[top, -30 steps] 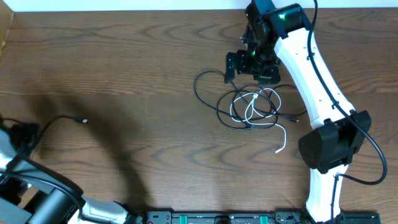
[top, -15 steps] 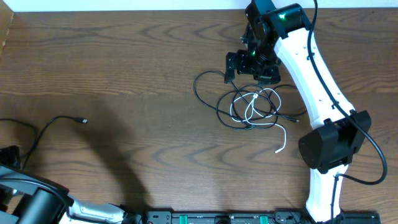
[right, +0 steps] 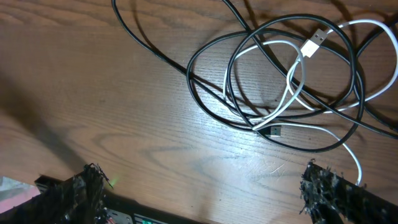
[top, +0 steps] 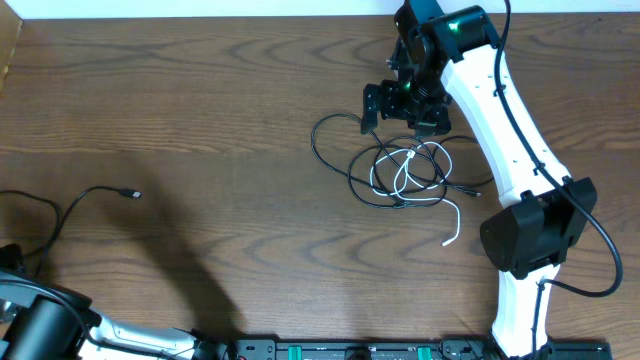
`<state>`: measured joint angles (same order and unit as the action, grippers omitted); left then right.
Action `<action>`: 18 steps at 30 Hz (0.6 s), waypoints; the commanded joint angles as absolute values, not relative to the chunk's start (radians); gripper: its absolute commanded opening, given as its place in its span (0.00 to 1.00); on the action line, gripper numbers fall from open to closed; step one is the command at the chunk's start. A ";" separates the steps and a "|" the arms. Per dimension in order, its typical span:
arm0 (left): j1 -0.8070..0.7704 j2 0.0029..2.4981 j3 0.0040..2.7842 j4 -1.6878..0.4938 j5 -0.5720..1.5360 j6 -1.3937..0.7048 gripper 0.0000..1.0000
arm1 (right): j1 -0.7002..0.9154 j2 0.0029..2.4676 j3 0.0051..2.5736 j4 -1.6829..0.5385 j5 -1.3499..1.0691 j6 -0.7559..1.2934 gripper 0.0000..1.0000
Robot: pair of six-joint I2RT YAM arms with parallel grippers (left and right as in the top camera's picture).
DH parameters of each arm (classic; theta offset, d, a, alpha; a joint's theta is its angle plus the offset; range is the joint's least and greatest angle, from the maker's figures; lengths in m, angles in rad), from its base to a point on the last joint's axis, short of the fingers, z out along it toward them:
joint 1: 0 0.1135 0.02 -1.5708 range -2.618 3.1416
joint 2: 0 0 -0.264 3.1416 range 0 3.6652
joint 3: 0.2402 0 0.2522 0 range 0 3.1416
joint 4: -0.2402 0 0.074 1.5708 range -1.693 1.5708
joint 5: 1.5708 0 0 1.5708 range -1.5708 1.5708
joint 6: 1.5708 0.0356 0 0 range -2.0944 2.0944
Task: Untangle cables
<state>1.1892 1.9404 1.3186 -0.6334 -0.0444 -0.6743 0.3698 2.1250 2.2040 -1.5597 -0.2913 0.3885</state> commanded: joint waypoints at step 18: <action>1.190 2.043 1.313 -0.582 -0.062 -0.654 0.20 | 0.374 2.093 2.212 -1.563 -0.289 0.377 0.99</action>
